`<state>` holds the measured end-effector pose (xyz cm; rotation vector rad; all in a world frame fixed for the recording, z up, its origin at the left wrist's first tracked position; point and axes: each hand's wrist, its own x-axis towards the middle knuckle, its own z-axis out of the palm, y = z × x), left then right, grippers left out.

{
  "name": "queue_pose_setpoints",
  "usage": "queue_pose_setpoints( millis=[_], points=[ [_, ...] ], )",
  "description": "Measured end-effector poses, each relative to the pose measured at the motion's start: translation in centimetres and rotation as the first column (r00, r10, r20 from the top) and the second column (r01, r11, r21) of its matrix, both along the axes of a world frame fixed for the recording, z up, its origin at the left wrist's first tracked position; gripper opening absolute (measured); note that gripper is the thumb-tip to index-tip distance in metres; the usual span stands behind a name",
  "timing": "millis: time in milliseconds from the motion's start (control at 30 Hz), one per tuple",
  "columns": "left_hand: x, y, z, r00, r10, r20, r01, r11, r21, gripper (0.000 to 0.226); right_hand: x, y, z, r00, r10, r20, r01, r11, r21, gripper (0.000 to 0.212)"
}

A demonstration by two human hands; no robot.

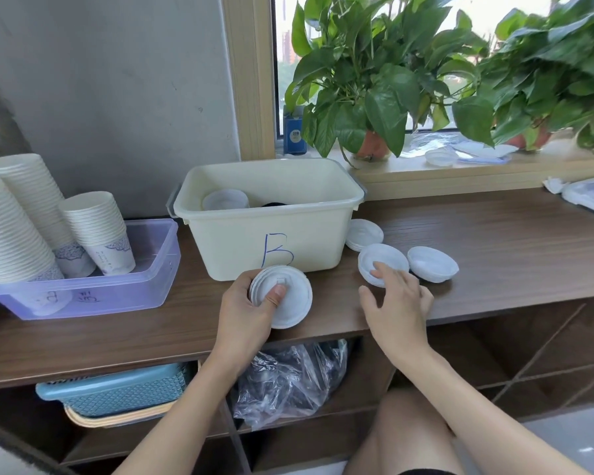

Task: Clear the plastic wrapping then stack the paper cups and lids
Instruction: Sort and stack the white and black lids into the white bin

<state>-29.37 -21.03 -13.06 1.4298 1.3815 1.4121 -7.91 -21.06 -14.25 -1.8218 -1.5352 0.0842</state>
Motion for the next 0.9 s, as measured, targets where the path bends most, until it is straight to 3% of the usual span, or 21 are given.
queue_pose_setpoints(
  millis=[233,333,467,533,700,900],
  points=[
    [0.0,0.1,-0.2,1.0,0.007,0.005,-0.007,1.0,0.0,0.017,-0.8,-0.1,0.0,0.979,0.171,-0.112,-0.159,0.982,0.103,0.035],
    [0.1,0.0,-0.1,1.0,0.004,0.007,-0.004,1.0,-0.001,0.014,-0.9,0.0,0.1,0.976,0.164,-0.14,-0.136,0.972,0.191,0.039],
    [0.1,0.0,0.0,1.0,0.01,-0.002,-0.01,1.0,0.006,0.013,-0.6,0.7,0.5,0.981,0.146,-0.126,-0.152,0.988,-0.033,0.077],
    [0.1,-0.1,0.0,1.0,-0.002,0.012,0.002,1.0,0.004,0.013,-0.6,1.1,0.6,0.98,0.177,-0.095,-0.186,0.978,-0.094,0.081],
    [-0.2,0.0,0.1,0.993,-0.077,0.094,0.079,0.997,-0.013,0.014,-0.9,1.2,0.4,0.955,0.224,-0.194,-0.233,0.972,-0.027,0.08],
    [-1.0,0.3,0.3,0.928,-0.19,0.32,0.22,0.974,-0.059,0.038,-2.1,-0.1,0.0,0.88,0.416,-0.229,-0.403,0.909,0.104,0.087]
  ],
)
